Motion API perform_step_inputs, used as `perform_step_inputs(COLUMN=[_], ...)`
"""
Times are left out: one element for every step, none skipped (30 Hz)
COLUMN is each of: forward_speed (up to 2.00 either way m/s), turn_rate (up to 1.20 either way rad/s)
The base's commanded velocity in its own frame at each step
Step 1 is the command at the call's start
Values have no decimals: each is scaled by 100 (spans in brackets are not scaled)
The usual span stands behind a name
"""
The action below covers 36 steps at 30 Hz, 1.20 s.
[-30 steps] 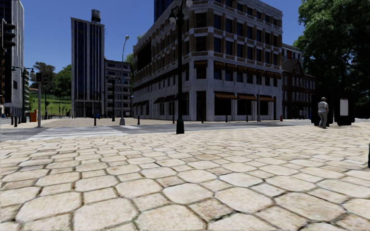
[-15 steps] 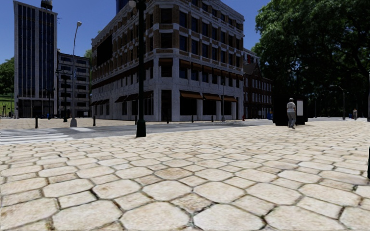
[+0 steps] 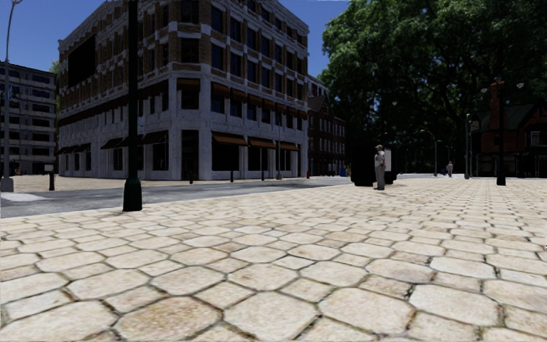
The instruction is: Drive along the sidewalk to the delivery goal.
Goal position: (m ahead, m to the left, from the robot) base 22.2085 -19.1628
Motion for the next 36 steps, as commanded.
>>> perform_step_inputs(forward_speed=[200, 200, 200, 200, 200, 200, 200, 200, 200, 200, 200, 200, 200, 200, 200, 200, 200, 200, 200, 200, 200, 200, 200, 200, 200, 200, 200, 200, 200, 200, 200, 200, 200, 200, 200, 200], turn_rate=[-48, -48, -48, -48, -48, -48, -48, -48, -48, -48, -48, -48, -48, -48, -48, -48, -48, -48, -48, -48, -48, -48, -48, -48, -48, -48, -48, -48, -48, -48, -48, -48, -48, -48, -48, -48])
